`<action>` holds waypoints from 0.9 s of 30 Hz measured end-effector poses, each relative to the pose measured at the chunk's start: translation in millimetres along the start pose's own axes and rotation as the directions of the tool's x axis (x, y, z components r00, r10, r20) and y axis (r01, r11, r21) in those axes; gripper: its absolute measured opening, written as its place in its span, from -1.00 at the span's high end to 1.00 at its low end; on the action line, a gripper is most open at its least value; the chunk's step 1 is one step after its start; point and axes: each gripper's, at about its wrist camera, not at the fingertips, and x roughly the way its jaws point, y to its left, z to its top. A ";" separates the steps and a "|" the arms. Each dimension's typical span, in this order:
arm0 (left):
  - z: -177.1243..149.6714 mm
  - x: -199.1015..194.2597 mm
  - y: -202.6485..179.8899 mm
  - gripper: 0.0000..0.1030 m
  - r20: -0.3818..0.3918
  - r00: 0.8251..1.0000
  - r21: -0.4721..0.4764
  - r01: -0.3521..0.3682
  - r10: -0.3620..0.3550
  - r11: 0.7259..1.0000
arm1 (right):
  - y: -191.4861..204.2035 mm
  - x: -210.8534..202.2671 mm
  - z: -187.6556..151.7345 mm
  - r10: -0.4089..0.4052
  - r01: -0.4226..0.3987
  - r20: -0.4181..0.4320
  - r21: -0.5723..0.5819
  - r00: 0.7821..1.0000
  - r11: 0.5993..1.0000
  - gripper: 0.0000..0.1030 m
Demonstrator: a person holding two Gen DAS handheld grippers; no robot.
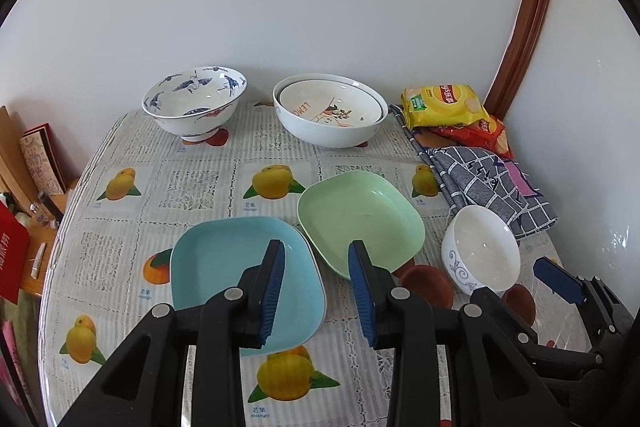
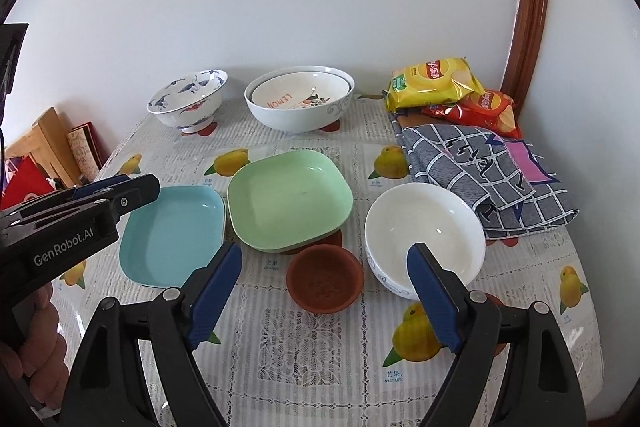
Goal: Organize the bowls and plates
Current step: 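Move both tools to the rim of the pale-green plate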
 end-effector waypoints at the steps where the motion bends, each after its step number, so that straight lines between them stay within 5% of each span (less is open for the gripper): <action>1: 0.5 1.2 -0.2 0.39 -0.002 1.000 -0.003 0.002 -0.002 1.000 | 0.2 0.3 0.6 0.000 0.000 0.003 0.001 1.000 1.000 -0.63; 5: 1.9 3.7 -2.1 0.39 0.004 1.000 -0.005 0.004 -0.004 1.000 | -3.4 2.0 3.3 0.043 -0.043 0.006 0.023 0.999 0.999 -0.63; 10: 6.1 8.7 -0.1 0.39 0.018 0.999 -0.026 -0.028 0.028 0.999 | -0.9 9.7 8.9 0.005 -0.005 0.004 0.013 1.000 1.000 -0.63; 20: 14.4 27.1 13.5 0.39 0.011 0.998 -0.056 -0.056 0.057 0.997 | -22.9 46.5 18.5 0.084 -0.072 -0.071 0.159 0.994 0.985 -0.63; 27: 19.5 49.1 22.6 0.39 -0.025 0.998 -0.080 -0.054 0.052 0.995 | -16.6 57.3 28.5 0.026 -0.022 -0.050 0.066 0.998 0.998 -0.63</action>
